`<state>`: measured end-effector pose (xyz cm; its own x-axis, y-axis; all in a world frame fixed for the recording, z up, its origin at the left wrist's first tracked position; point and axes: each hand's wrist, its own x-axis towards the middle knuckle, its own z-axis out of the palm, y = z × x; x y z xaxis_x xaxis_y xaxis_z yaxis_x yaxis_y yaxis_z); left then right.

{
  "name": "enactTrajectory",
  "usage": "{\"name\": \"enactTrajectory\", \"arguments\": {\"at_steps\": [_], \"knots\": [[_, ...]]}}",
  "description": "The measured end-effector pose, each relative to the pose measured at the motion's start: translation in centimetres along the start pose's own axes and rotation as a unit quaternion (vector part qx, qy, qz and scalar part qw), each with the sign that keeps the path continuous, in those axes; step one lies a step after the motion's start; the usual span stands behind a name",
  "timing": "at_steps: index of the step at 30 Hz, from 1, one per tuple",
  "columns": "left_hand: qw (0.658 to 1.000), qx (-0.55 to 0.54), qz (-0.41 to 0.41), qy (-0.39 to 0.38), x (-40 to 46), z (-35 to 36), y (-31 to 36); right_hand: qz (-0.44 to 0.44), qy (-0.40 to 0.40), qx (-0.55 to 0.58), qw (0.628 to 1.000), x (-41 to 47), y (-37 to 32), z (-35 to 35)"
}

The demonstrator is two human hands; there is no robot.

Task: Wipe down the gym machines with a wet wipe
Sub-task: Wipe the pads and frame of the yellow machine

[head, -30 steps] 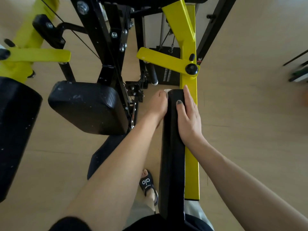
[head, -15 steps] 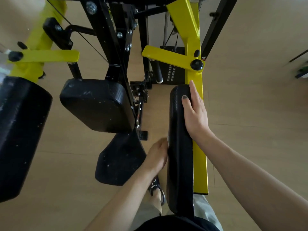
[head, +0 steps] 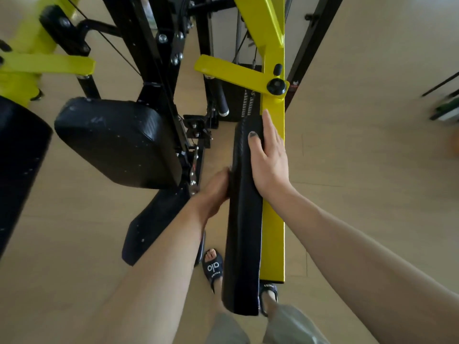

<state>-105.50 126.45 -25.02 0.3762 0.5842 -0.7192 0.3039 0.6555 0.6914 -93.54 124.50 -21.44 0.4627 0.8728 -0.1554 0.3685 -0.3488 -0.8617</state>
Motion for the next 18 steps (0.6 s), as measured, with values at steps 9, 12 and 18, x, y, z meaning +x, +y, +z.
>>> {"name": "enactTrajectory", "arguments": {"at_steps": [9, 12, 18], "knots": [[0.963, -0.239, -0.121, -0.004, -9.0, 1.3, -14.4, -0.025, -0.006, -0.002, 1.0, -0.1, 0.5, 0.0], [0.952, -0.277, -0.126, 0.02, -8.4, 1.4, -19.3, -0.027, -0.008, -0.002, 1.0, -0.1, 0.6, 0.0], [0.949, -0.28, -0.138, 0.044, -10.5, 2.0, -16.9, -0.034, -0.002, -0.002, 0.999, 0.1, 0.7, 0.0]]}}
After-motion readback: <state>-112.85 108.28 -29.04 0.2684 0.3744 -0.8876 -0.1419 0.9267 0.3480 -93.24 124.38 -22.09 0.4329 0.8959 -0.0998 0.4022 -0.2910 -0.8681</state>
